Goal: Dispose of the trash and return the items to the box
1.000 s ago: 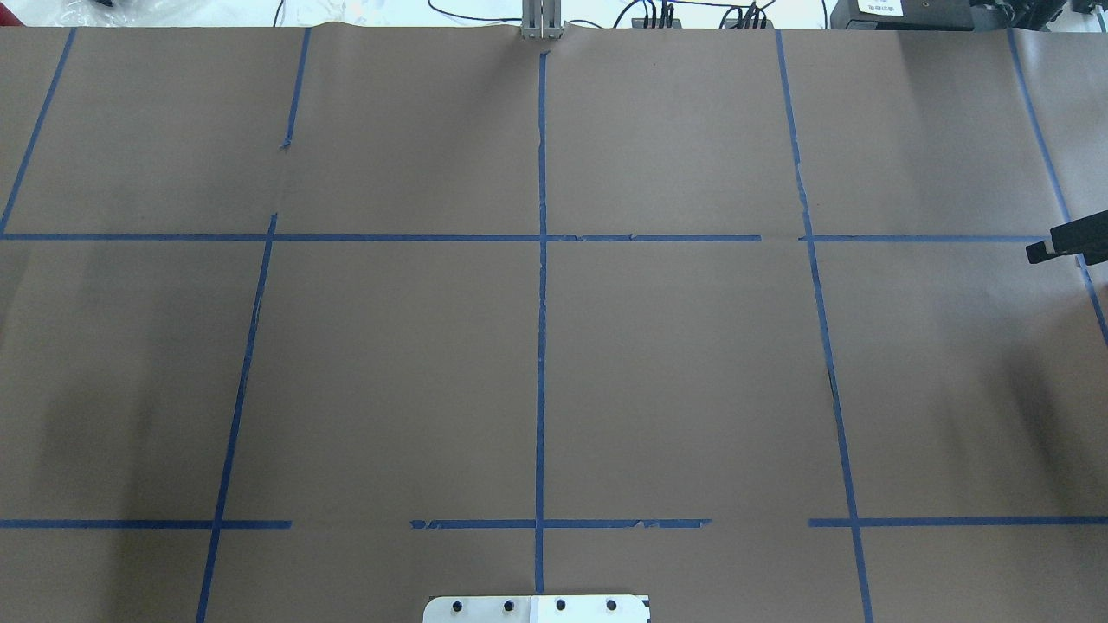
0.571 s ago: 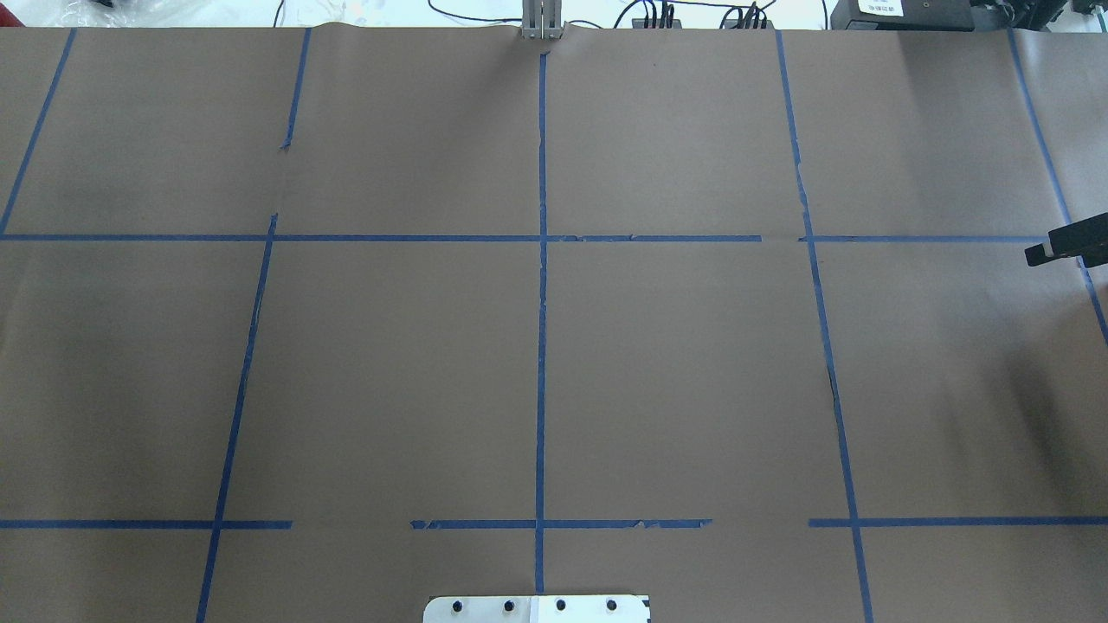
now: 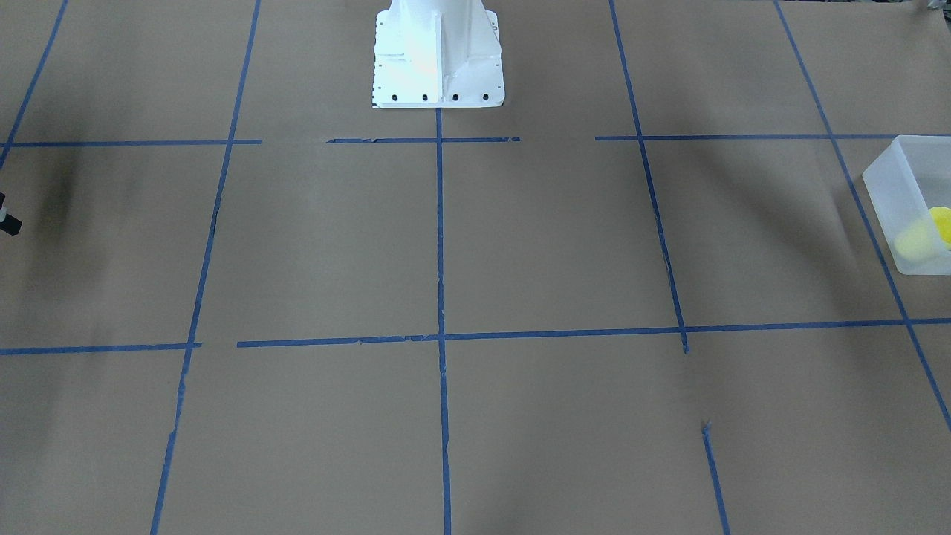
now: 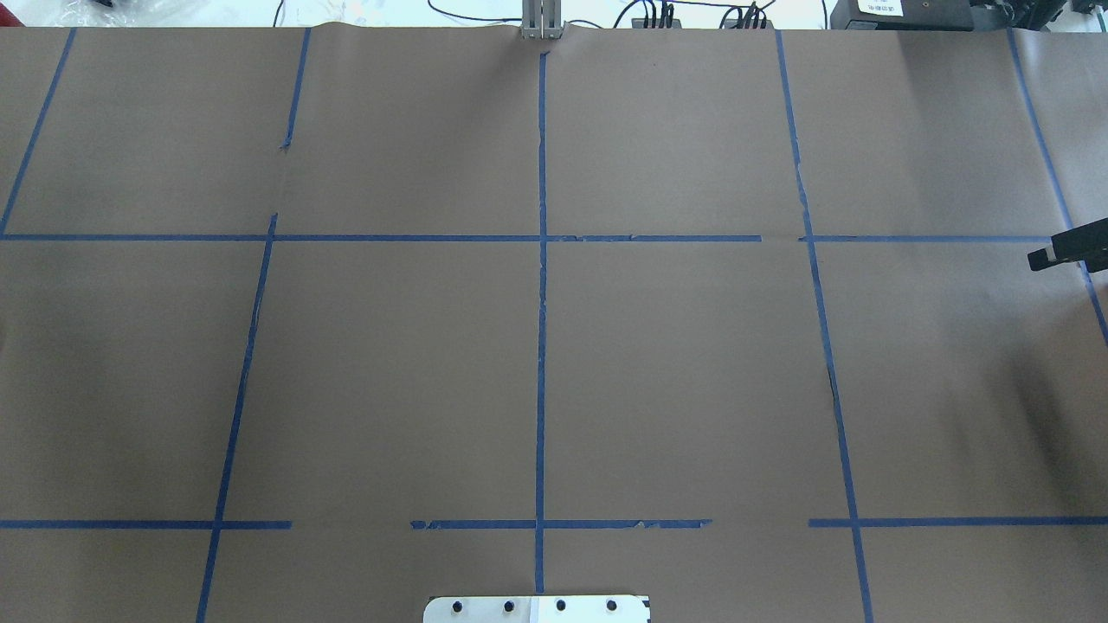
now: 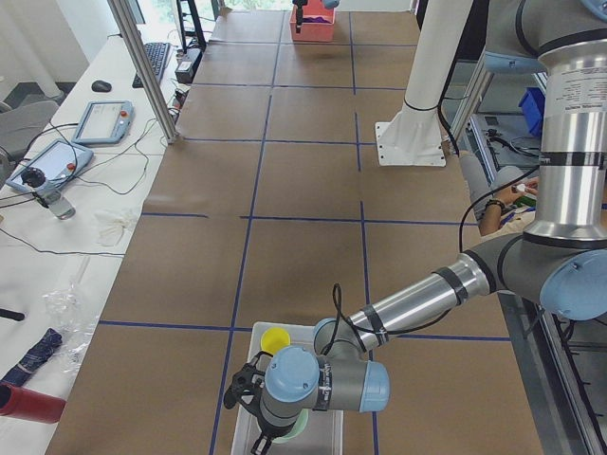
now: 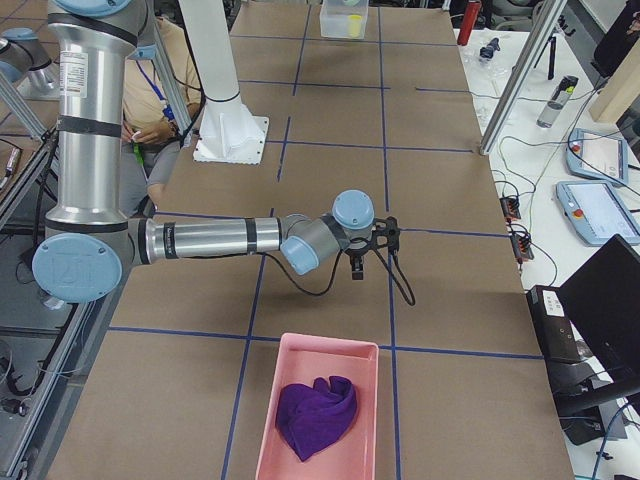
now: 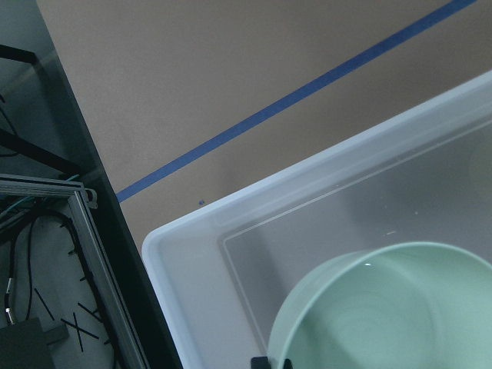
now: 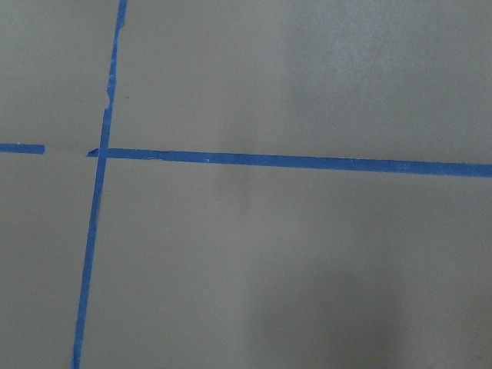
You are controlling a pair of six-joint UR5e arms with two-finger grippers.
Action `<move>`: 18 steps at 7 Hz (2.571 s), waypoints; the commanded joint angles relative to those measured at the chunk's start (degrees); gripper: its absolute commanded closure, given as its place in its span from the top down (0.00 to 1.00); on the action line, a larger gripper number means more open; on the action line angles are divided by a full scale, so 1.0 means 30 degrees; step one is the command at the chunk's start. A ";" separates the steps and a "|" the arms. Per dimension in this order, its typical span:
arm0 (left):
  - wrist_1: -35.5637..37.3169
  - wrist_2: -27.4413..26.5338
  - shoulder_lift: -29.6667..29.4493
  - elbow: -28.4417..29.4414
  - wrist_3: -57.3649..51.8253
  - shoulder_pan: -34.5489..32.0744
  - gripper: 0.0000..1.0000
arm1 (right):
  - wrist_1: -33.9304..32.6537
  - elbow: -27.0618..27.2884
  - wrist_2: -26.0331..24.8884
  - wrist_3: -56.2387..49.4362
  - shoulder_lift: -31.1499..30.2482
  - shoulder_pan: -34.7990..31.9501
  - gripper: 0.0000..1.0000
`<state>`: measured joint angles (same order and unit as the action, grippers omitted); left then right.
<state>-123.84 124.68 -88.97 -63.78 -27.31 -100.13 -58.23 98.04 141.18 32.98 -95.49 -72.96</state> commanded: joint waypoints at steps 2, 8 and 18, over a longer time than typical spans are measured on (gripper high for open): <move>-0.0175 0.0804 -0.0169 0.0431 0.0606 0.0096 0.34 | -0.0013 -0.0015 -0.0010 -0.0008 -0.0044 0.0004 1.00; 0.4436 0.2680 -0.0021 -1.0614 1.1645 0.4062 0.63 | -0.0013 0.1272 -0.2375 0.2688 -0.0304 0.0679 1.00; 0.3249 0.5868 0.0886 -1.2437 1.4264 0.7891 1.00 | -0.0477 -0.0132 0.0019 -0.6033 -0.1040 -0.3302 1.00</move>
<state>-114.83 139.21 -86.38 -102.84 16.83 -75.26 -58.28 97.96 140.50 18.70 -98.78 -81.42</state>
